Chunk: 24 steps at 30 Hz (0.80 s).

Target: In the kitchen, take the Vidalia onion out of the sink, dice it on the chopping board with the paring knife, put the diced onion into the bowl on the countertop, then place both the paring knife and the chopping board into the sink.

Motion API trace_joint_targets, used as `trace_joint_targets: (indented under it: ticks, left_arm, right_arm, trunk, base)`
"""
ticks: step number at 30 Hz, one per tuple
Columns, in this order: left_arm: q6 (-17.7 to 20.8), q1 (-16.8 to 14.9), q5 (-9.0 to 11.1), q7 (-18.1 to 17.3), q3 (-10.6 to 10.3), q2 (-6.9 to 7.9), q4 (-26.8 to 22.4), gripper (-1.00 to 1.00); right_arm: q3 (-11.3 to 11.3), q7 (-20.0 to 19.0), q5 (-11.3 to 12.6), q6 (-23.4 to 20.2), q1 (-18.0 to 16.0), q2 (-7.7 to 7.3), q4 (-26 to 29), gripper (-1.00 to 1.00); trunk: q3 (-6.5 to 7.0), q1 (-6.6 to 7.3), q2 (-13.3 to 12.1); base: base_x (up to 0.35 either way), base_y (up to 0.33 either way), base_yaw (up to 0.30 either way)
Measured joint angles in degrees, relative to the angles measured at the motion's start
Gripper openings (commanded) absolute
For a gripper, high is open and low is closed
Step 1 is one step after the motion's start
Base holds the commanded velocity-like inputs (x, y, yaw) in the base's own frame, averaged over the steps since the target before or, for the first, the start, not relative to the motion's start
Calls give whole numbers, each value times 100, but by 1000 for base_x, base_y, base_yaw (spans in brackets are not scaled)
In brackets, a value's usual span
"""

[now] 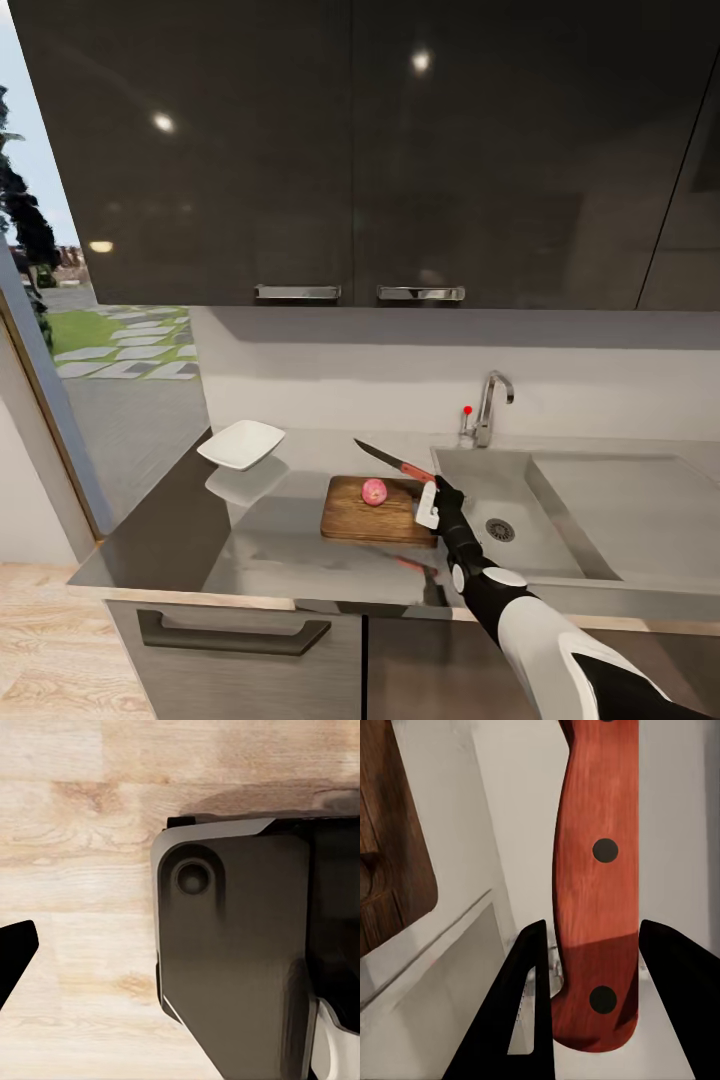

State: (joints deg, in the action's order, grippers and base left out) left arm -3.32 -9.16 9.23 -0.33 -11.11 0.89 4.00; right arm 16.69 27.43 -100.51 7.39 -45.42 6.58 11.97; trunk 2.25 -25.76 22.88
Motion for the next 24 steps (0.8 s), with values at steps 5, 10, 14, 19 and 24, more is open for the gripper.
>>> trace_joint_targets:
  ticks: [5, 10, 14, 19, 24]
  left_arm:
    - [-4, 0, 0, -1, -5, 1, 0, 100]
    - [-6, 0, -3, -3, -4, 1, 0, 100]
    - [-9, 0, -3, -2, -1, 1, -1, 100]
    - [-10, 0, -3, -3, -2, 1, -1, 100]
    - [-11, 0, -3, -3, -1, 1, -1, 100]
  right_arm:
    - [4, 3, -1, -8, 0, 46, 0, -100]
    - [5, 4, -12, -21, 0, 66, -11, -100]
    - [4, -2, -19, -27, 0, 67, -40, -100]
    - [5, 4, -21, -29, 0, 69, -209, -100]
    - [5, 5, -21, -30, 0, 69, -240, -100]
  trunk:
    - [0, 0, 0]
    - [0, 0, 0]
    - [0, 0, 0]
    - [0, 0, 0]
    - [0, 0, 0]
  base:
    - [0, 0, 0]
    - [0, 0, 0]
    - [0, 0, 0]
    - [0, 0, 0]
    - [0, 0, 0]
